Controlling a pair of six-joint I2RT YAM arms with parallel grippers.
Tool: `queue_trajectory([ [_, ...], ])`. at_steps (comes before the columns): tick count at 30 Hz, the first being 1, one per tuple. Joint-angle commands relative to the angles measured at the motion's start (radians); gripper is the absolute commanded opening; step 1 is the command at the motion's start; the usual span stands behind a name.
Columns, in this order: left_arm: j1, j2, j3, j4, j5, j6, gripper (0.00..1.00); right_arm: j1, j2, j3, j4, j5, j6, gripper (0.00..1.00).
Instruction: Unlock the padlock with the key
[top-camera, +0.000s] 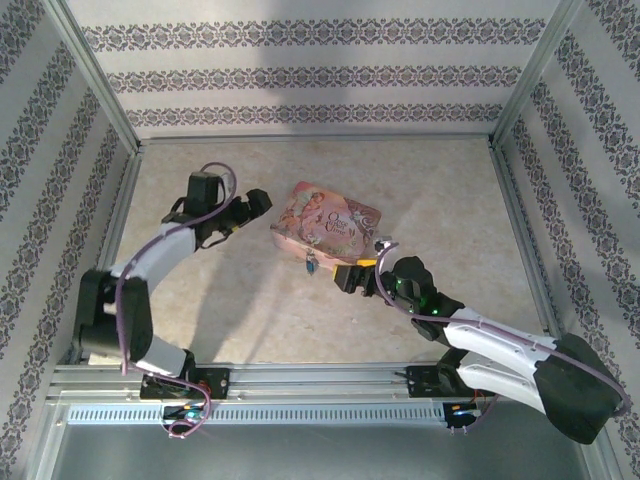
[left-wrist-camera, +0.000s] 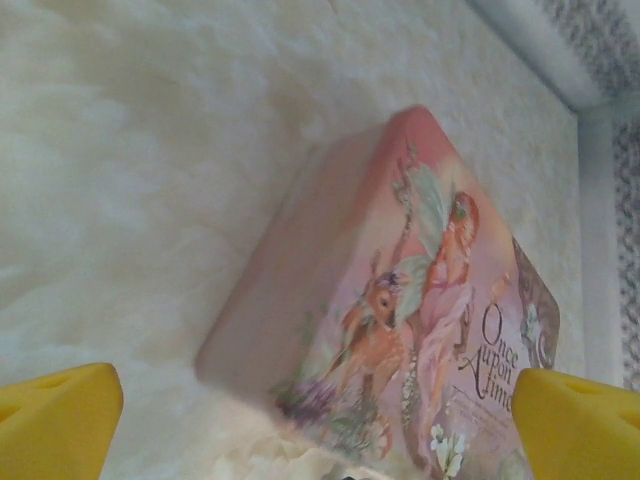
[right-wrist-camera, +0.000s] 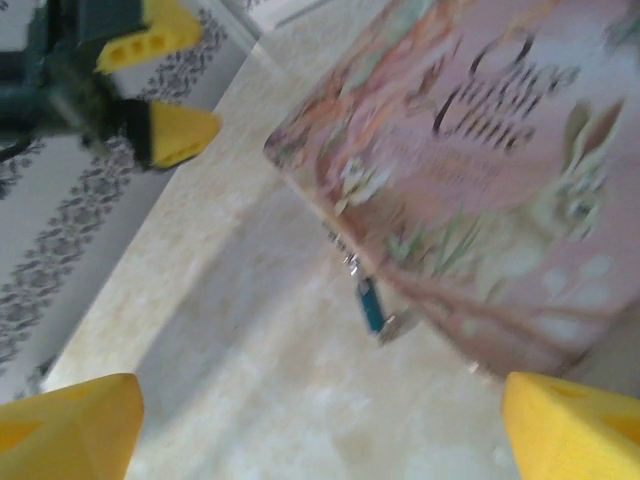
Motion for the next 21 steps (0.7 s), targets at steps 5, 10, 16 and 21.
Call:
queue_trajectory([
  [5, -0.023, 0.222, 0.195, -0.082, 0.221, 0.141, 0.94, -0.006, 0.067, 0.016, 0.026, -0.128, 0.162, 0.97],
  [10, -0.041, 0.299, 0.251, -0.149, 0.217, 0.184, 0.89, -0.006, 0.154, 0.055, 0.061, -0.146, 0.186, 0.98],
  [16, -0.054, 0.338, 0.223, -0.157, 0.174, 0.193, 0.82, -0.007, 0.244, 0.057, 0.134, -0.111, 0.196, 0.98],
  [21, -0.057, 0.3, 0.15, -0.157, 0.121, 0.19, 0.8, -0.04, 0.283, 0.108, 0.14, -0.107, 0.151, 0.97],
])
